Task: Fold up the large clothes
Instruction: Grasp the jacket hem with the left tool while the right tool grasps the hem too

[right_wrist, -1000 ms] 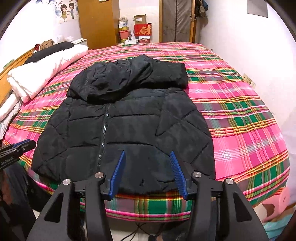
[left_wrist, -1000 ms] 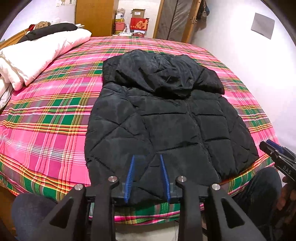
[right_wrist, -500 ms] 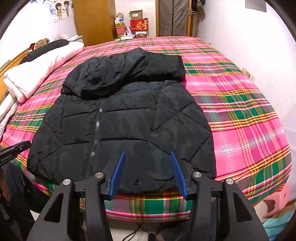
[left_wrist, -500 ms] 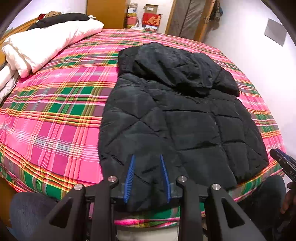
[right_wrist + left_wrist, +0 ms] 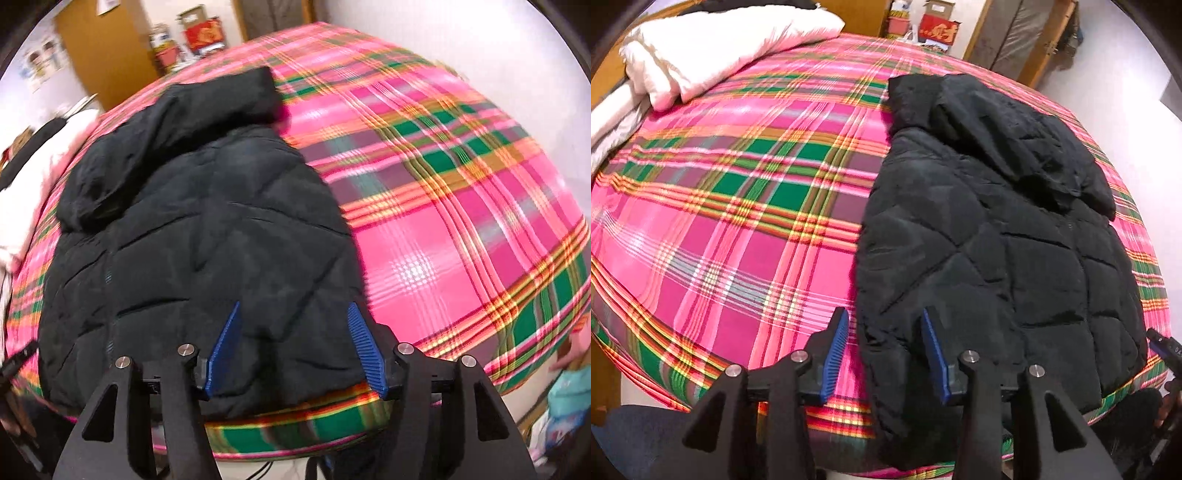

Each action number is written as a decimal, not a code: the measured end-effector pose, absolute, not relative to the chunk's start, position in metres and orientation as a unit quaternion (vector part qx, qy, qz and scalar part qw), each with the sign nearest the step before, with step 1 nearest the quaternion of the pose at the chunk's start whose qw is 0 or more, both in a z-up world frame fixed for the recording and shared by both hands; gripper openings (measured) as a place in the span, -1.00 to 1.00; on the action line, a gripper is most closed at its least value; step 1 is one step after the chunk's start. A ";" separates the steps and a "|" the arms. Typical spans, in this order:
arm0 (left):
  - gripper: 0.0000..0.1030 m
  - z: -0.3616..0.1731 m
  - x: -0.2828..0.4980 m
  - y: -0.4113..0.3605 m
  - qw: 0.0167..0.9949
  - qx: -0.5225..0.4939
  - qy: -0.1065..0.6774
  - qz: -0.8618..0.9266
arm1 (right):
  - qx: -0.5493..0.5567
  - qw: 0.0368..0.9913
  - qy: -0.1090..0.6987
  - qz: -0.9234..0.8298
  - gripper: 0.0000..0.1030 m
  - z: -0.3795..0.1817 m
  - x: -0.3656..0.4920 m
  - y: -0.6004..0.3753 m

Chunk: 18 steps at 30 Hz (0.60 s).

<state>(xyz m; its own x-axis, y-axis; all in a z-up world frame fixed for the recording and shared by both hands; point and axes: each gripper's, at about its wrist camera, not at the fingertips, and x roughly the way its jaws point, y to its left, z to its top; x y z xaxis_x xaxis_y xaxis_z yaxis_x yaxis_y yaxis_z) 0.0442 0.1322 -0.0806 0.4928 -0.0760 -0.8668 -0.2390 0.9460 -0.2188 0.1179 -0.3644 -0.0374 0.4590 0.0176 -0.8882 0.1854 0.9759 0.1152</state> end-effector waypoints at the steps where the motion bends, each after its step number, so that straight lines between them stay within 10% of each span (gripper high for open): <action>1: -0.12 -0.085 0.046 0.134 0.846 -0.162 0.505 0.048 | 0.107 0.843 0.524 -0.054 0.17 -0.042 0.119 -0.369; 18: 0.29 -0.119 0.052 0.107 0.830 -0.163 0.532 0.014 | 0.173 0.791 0.585 -0.050 0.32 -0.084 0.132 -0.389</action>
